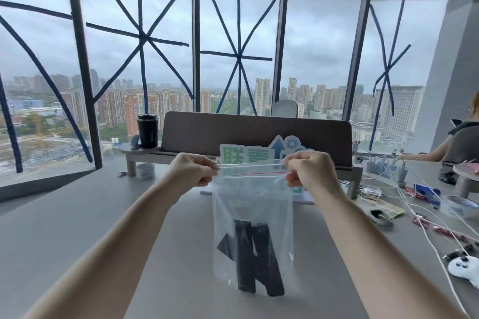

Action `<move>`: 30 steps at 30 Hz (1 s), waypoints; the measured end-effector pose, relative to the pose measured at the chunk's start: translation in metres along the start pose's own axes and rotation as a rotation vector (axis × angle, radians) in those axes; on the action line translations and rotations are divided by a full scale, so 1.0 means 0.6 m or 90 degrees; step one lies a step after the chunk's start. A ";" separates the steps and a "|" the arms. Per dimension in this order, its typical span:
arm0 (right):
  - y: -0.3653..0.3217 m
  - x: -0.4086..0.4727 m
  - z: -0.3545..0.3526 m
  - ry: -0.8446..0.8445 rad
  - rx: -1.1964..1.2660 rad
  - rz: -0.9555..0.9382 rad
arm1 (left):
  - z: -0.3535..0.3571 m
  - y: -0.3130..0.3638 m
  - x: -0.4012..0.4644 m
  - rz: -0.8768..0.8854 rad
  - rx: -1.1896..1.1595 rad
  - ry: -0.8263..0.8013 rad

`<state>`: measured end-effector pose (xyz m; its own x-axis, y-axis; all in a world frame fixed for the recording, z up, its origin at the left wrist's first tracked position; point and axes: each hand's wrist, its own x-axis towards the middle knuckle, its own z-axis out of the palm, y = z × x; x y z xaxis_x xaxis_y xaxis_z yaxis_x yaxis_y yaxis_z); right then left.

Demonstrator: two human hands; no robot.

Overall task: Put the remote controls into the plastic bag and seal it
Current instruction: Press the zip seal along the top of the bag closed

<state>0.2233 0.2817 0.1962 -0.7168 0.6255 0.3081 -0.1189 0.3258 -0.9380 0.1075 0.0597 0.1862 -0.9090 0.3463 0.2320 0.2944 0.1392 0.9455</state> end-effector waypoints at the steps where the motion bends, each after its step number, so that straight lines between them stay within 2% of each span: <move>1: 0.002 -0.002 -0.002 0.006 -0.003 0.005 | 0.004 -0.006 -0.004 -0.002 -0.018 -0.019; 5: 0.001 -0.007 -0.014 0.020 -0.003 0.017 | 0.013 -0.023 -0.018 0.043 -0.007 -0.090; 12: -0.003 -0.011 -0.037 0.039 -0.023 -0.004 | 0.030 -0.035 -0.028 0.091 -0.002 -0.003; 15: -0.007 -0.014 -0.046 0.051 -0.140 -0.037 | 0.038 -0.029 -0.029 0.096 -0.028 -0.008; 18: -0.016 -0.028 -0.045 0.099 -0.378 -0.155 | 0.055 -0.016 -0.031 0.108 -0.035 -0.003; 20: -0.028 -0.042 -0.031 0.038 -0.463 -0.286 | 0.071 -0.004 -0.034 0.123 -0.038 -0.004; 22: -0.038 -0.046 -0.010 -0.093 -0.473 -0.350 | 0.085 0.008 -0.037 0.143 -0.010 -0.008; 24: -0.042 -0.043 0.005 -0.168 -0.427 -0.330 | 0.093 0.018 -0.040 0.178 0.039 -0.009; 30: -0.063 -0.028 0.011 -0.177 -0.417 -0.294 | 0.099 0.041 -0.046 0.221 0.104 0.023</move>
<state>0.2353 0.2541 0.2251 -0.8472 0.1586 0.5070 -0.0819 0.9040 -0.4195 0.1574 0.1088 0.1891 -0.7560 0.3664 0.5424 0.6269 0.1671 0.7609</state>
